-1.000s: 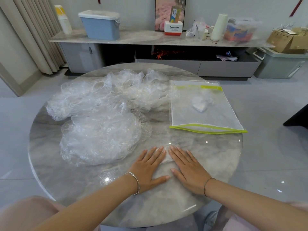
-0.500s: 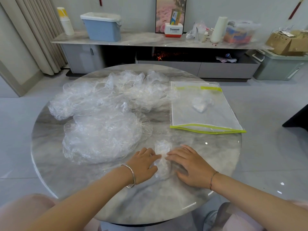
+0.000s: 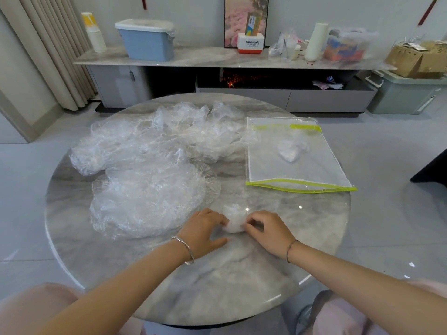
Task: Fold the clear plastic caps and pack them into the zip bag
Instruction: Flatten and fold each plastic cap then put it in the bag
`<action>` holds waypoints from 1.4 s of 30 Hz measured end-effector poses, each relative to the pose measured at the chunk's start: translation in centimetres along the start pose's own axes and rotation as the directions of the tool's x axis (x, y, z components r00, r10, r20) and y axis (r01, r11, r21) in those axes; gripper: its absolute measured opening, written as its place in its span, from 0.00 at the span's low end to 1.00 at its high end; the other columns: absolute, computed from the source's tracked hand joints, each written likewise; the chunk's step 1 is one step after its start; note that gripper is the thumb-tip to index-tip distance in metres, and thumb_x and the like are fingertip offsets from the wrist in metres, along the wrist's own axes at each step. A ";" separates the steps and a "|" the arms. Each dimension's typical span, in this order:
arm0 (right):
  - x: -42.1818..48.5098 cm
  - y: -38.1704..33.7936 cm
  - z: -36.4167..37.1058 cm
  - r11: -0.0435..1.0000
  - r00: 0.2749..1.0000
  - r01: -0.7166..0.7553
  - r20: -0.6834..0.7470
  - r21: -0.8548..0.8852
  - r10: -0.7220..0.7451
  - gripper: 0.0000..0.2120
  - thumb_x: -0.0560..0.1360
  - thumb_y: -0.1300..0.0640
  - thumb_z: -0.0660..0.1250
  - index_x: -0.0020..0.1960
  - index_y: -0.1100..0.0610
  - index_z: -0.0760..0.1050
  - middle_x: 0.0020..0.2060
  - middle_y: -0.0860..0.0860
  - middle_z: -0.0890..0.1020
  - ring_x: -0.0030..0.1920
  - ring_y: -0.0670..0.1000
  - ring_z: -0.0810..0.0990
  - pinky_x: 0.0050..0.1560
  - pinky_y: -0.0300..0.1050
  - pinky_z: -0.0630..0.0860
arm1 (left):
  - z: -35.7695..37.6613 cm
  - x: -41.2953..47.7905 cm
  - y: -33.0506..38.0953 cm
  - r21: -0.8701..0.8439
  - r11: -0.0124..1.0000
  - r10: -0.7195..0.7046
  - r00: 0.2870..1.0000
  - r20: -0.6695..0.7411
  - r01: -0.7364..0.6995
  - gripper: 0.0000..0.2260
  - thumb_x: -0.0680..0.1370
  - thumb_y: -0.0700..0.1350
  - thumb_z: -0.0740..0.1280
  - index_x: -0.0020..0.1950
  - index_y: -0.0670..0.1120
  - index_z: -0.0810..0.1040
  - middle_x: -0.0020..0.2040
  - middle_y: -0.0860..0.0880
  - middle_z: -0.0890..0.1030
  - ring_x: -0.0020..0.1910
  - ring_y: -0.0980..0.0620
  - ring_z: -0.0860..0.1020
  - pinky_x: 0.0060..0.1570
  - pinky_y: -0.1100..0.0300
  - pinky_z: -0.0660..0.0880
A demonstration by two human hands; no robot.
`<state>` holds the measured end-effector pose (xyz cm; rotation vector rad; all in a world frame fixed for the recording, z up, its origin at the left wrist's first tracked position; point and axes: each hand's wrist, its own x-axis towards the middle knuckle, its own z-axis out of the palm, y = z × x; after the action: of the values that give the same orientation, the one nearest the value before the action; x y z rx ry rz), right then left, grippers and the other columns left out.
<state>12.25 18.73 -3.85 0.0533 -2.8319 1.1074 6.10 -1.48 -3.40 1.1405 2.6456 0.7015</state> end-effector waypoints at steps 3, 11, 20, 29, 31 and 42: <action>0.5 -0.5 0.1 0.977 0.980 -0.198 0.024 0.080 0.197 0.14 0.73 0.55 0.69 0.30 0.45 0.72 0.30 0.41 0.76 0.36 0.41 0.74 0.44 0.37 0.68 | 0.4 0.6 0.6 -0.031 0.994 -0.111 0.992 -0.064 0.109 0.10 0.77 0.54 0.65 0.47 0.47 0.79 0.45 0.52 0.79 0.49 0.53 0.71 0.50 0.63 0.65; 2.0 -1.6 0.1 0.868 0.893 -0.449 0.070 0.211 0.444 0.17 0.69 0.58 0.73 0.54 0.56 0.70 0.36 0.46 0.77 0.38 0.45 0.75 0.41 0.35 0.71 | 0.7 2.0 0.9 -0.195 0.922 -0.351 0.934 -0.061 0.334 0.11 0.71 0.49 0.72 0.50 0.49 0.74 0.46 0.52 0.78 0.49 0.52 0.77 0.49 0.61 0.72; 2.8 -3.8 -4.6 0.715 0.893 -0.450 0.287 0.534 0.347 0.20 0.70 0.68 0.71 0.59 0.60 0.69 0.33 0.50 0.78 0.31 0.43 0.75 0.32 0.29 0.68 | -3.1 3.4 2.8 -0.626 0.662 -0.407 0.899 0.162 0.412 0.21 0.74 0.57 0.68 0.53 0.39 0.77 0.47 0.44 0.79 0.48 0.47 0.79 0.56 0.49 0.76; 2.6 -2.5 -8.6 0.526 0.815 -0.578 0.473 0.625 0.334 0.08 0.74 0.55 0.68 0.52 0.54 0.79 0.43 0.49 0.83 0.43 0.47 0.81 0.48 0.43 0.79 | -3.5 6.0 5.2 -0.842 0.510 -0.424 0.903 -0.068 0.176 0.04 0.73 0.40 0.72 0.45 0.40 0.81 0.40 0.46 0.82 0.33 0.61 0.78 0.32 0.68 0.76; 2.5 -1.9 -9.2 0.485 0.825 -0.565 0.450 0.668 0.342 0.04 0.74 0.58 0.69 0.49 0.56 0.80 0.41 0.50 0.83 0.40 0.46 0.82 0.46 0.41 0.80 | -3.1 7.2 6.1 -0.860 0.487 -0.412 0.909 -0.072 0.153 0.02 0.73 0.40 0.71 0.43 0.41 0.81 0.39 0.47 0.82 0.33 0.60 0.79 0.34 0.68 0.77; 2.7 4.2 -15.2 0.445 0.713 -0.358 -0.067 0.821 0.698 0.07 0.72 0.65 0.70 0.50 0.62 0.78 0.44 0.56 0.78 0.38 0.51 0.78 0.37 0.37 0.81 | 2.1 17.0 4.7 0.028 0.996 -0.079 0.997 -0.025 0.080 0.31 0.76 0.54 0.66 0.76 0.51 0.57 0.75 0.51 0.59 0.74 0.50 0.57 0.72 0.55 0.55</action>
<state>10.46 32.12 4.74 -0.9895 -1.7986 2.0886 -1.96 14.37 -2.59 1.0341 2.7130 0.6679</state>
